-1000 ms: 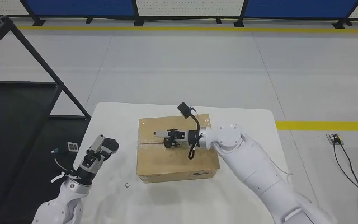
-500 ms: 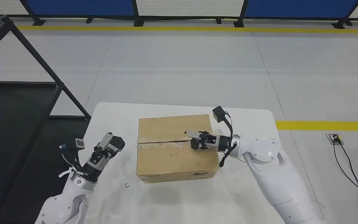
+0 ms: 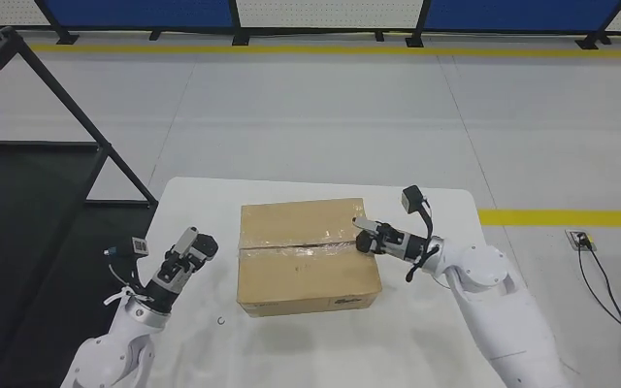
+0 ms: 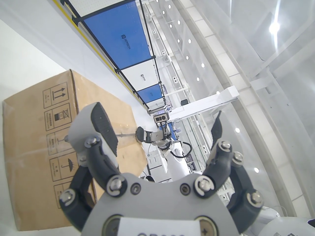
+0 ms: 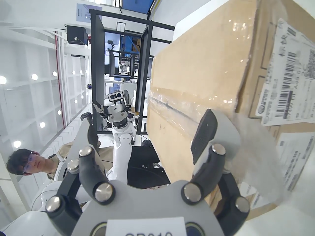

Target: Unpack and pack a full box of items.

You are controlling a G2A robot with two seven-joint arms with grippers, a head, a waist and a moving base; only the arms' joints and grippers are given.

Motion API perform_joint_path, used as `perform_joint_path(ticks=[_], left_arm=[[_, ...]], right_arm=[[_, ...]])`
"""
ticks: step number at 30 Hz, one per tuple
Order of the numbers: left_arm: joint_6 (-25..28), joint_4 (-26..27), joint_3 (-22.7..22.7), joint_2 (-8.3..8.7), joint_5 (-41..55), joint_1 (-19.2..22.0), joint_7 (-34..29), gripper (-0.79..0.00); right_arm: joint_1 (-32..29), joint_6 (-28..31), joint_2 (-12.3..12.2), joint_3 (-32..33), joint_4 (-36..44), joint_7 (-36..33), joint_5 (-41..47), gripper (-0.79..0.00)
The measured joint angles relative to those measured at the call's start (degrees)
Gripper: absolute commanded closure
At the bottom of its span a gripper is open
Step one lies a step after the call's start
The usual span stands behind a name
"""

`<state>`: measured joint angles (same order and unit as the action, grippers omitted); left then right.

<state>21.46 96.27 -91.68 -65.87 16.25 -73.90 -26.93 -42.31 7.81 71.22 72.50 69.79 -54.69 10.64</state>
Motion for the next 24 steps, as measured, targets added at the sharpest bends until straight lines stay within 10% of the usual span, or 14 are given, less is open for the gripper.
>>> perform_joint_path(ticks=[24], left_arm=[[-1.0,0.0,1.6,-0.12,-1.5,0.9,0.7,-0.785]], right_arm=[[-3.9,8.1,-1.1,3.8,-1.8,2.7,6.8,-0.785]])
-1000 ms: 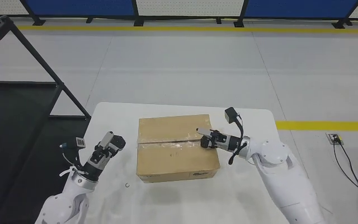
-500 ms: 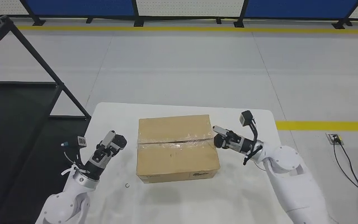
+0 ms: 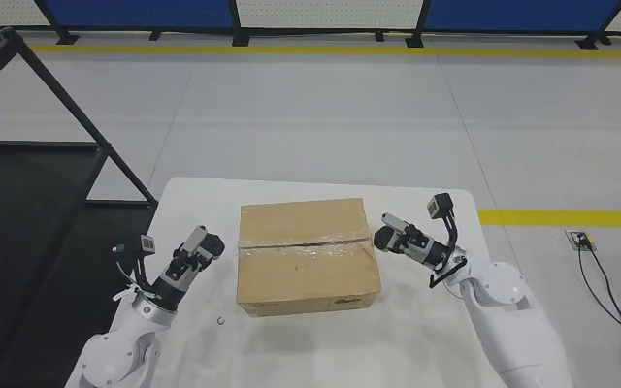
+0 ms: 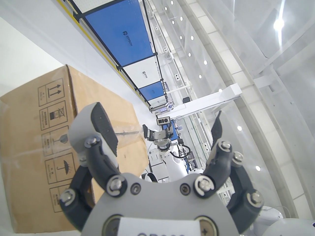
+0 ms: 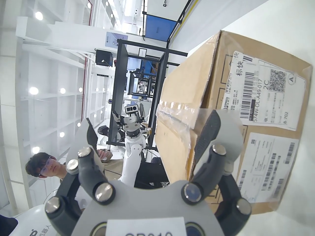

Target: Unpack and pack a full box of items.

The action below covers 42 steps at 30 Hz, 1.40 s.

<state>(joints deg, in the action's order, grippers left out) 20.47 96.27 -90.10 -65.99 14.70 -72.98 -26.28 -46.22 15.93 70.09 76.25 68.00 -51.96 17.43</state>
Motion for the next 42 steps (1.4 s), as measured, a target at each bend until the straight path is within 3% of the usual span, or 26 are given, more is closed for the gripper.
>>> perform_joint_path(ticks=[14,26,34,42], left_arm=[[0.2,0.6,-0.2,-0.01,-0.1,-0.6,0.5,-0.785],[0.0,1.1,-0.4,0.04,0.0,-1.1,0.1,-0.785],[0.0,1.3,-0.4,0.04,-0.2,-1.3,0.1,-0.785],[0.1,1.2,-0.5,0.03,0.0,-1.5,0.3,-0.785]], right_arm=[[5.2,-3.2,0.9,-5.1,-5.7,0.9,-1.0,-0.785],[1.4,1.0,0.3,-2.1,-2.5,5.0,1.3,-0.785],[3.5,-2.9,0.4,-4.3,-3.4,2.0,0.2,-0.785],[5.6,-1.4,0.9,-5.4,-6.8,2.0,1.9,-0.785]])
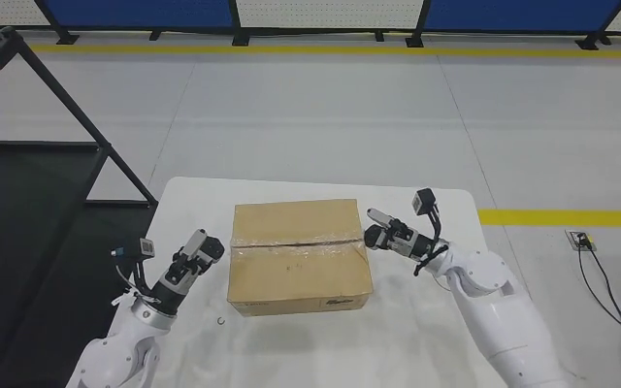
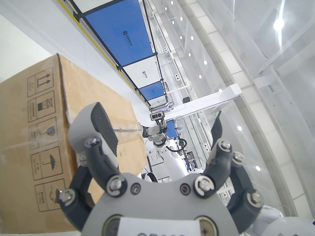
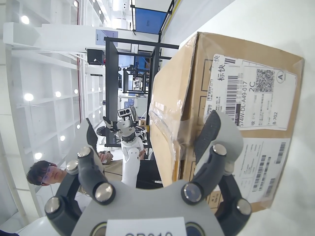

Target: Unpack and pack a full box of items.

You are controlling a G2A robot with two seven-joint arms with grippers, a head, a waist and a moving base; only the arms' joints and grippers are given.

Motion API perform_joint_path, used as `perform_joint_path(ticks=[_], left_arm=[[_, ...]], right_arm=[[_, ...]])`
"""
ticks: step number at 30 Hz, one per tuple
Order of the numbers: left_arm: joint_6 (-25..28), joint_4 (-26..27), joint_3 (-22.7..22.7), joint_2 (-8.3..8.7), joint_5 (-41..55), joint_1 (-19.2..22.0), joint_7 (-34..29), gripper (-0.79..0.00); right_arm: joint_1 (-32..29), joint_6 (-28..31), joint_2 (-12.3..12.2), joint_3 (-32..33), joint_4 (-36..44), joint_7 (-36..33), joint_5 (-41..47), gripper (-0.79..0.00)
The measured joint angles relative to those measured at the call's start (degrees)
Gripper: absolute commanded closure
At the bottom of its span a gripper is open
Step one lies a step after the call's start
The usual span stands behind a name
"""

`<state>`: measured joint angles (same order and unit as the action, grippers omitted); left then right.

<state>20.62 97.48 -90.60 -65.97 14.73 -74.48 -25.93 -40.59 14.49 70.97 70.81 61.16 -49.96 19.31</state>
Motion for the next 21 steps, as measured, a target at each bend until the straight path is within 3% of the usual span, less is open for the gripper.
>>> perform_joint_path(ticks=[5,11,21], left_arm=[[2.0,1.0,-3.2,-0.01,1.9,-0.5,4.1,-0.785],[2.6,1.8,-7.7,0.28,3.9,-2.2,4.5,-0.785],[2.5,0.5,-8.9,0.32,4.6,-3.0,4.8,-0.784]], right_arm=[[-3.0,4.3,-0.8,4.1,1.8,1.4,3.0,-0.785],[-8.3,8.2,-1.8,9.2,6.5,3.6,6.2,-0.785],[-11.9,10.9,-2.0,11.6,8.8,5.9,10.0,-0.785]])
